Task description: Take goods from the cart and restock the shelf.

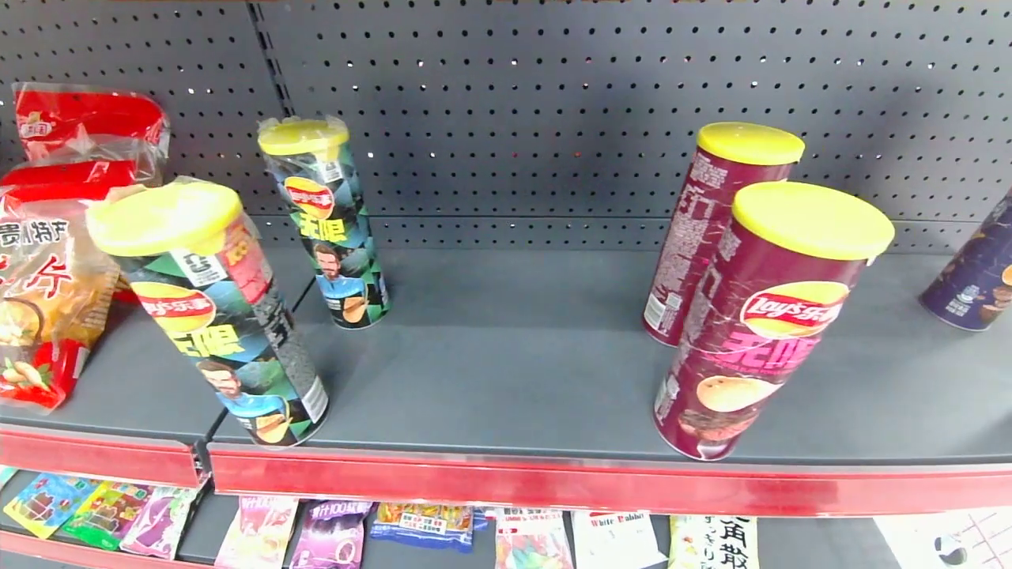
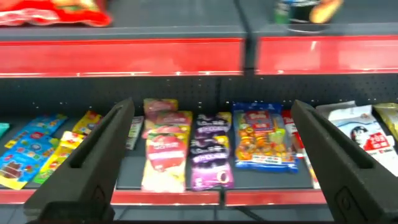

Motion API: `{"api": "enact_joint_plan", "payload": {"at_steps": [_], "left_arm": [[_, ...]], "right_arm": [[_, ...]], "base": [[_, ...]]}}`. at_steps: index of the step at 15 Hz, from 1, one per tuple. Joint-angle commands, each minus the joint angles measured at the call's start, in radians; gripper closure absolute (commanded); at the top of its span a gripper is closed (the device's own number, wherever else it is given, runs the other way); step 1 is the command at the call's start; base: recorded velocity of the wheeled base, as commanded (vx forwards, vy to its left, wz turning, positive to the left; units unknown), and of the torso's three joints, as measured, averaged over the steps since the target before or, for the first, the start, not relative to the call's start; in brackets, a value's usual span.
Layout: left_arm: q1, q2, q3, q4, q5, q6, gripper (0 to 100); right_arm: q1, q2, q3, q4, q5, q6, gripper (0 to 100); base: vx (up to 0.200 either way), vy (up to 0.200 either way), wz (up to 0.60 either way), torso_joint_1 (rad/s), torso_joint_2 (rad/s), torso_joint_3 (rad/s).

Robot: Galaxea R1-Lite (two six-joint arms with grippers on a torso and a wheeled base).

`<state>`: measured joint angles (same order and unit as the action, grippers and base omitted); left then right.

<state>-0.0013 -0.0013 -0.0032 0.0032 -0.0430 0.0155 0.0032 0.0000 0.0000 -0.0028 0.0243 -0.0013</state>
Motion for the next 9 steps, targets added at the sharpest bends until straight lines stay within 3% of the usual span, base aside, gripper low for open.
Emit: {"api": "enact_joint_plan", "payload": {"at_steps": [1,2,8,9], "left_arm": [[0.000,0.001,0.000,0.000,0.000,0.000,0],[0.000,0.001,0.000,0.000,0.003,-0.002,0],[0.000,0.001,0.000,0.000,0.003,-0.005,0],[0.000,0.001,0.000,0.000,0.002,-0.003,0]], "right_arm": [[0.000,0.002,0.000,0.000,0.000,0.000,0],[0.000,0.002,0.000,0.000,0.000,0.000,0],[0.000,0.002,0.000,0.000,0.000,0.000,0],[0.000,0.002,0.000,0.000,0.000,0.000,0]], "base": [[0.000,0.000,0.00,0.000,0.00,0.000],[0.000,0.000,0.00,0.000,0.00,0.000],[-0.200,0.000,0.00,0.004,0.00,0.003],[0.000,0.000,0.00,0.000,0.00,0.000]]}}
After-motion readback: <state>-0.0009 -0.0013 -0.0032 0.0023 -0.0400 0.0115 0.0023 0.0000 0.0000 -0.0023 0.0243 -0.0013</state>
